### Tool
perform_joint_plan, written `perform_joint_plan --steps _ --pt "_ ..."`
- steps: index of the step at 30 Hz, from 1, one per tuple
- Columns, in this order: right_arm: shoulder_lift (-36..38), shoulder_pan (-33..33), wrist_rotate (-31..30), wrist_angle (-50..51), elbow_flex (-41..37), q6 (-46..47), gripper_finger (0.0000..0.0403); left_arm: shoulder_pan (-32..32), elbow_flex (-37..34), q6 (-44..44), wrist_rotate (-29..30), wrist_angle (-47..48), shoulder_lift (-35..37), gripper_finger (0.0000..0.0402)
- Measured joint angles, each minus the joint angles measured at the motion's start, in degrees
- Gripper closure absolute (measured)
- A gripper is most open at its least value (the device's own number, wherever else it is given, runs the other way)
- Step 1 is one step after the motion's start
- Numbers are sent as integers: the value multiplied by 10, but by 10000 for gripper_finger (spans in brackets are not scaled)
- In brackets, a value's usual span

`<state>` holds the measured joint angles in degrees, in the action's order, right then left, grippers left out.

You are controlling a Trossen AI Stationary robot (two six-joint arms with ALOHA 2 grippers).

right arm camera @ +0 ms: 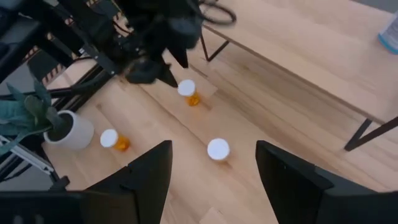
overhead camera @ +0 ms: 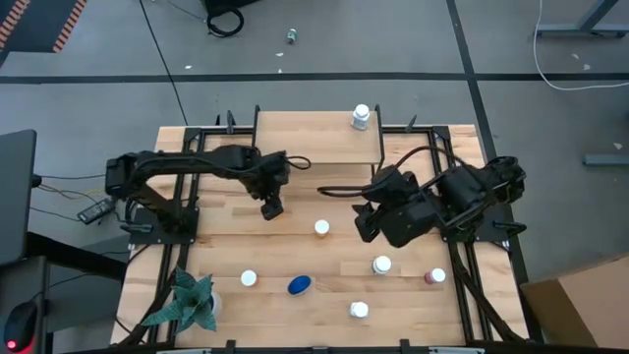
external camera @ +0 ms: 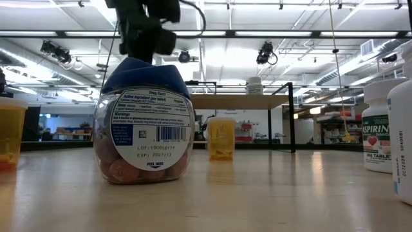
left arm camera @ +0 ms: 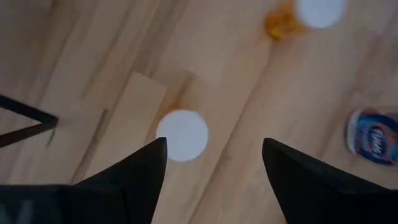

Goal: Pick and place medicine bottles onto shelf by color
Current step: Put the top orange pill bottle on the shelf

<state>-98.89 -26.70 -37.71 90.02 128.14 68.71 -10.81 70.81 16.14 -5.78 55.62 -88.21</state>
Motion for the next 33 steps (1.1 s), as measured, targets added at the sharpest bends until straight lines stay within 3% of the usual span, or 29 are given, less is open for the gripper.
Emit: perform_joint_plan --steps 7,19,33 --pt "10 4 -2 0 0 -18 164 14 0 13 2 10 -46 102" --pt "10 8 -2 0 -1 -34 164 24 0 12 65 13 -52 7" --pt "10 16 0 0 -1 -48 164 31 0 57 75 13 -110 5"
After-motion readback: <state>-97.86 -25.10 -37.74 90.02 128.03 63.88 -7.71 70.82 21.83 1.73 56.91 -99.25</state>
